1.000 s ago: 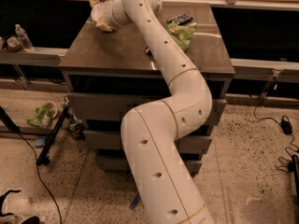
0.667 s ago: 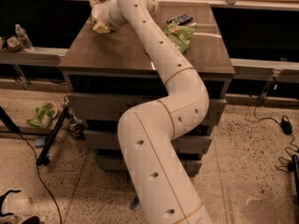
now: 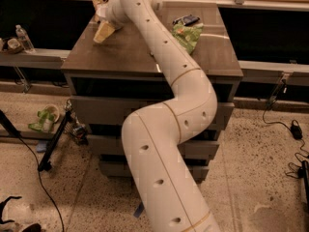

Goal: Move white bowl near brown chip bag

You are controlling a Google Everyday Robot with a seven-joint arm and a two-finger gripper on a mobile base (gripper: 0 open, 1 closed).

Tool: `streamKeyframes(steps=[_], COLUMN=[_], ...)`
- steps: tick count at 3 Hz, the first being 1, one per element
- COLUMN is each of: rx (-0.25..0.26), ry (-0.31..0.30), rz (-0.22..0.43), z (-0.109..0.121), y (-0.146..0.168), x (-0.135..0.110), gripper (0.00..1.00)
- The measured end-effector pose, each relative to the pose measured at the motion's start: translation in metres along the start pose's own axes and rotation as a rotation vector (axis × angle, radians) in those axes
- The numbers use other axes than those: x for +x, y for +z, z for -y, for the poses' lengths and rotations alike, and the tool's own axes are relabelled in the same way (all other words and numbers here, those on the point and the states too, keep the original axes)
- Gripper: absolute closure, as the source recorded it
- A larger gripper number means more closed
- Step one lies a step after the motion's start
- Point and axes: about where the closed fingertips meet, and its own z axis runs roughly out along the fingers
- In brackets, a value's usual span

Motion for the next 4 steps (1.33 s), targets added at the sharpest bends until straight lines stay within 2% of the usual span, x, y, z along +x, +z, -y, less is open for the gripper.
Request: streamKeyframes(steps=[1, 2, 3, 4], rx=[0.040, 0.114, 0.183, 0.233], ry=[0.045, 0.106, 0.215, 0.288], rz=[0.008, 0.045, 0.010, -0.088], z=[0.023, 0.071, 0.117, 0.138], y=[-0.023, -0.085, -0.170, -0.218], x=[0.005, 0.005, 0.041, 0.082], gripper=[0.00, 0.00, 0.00, 0.00])
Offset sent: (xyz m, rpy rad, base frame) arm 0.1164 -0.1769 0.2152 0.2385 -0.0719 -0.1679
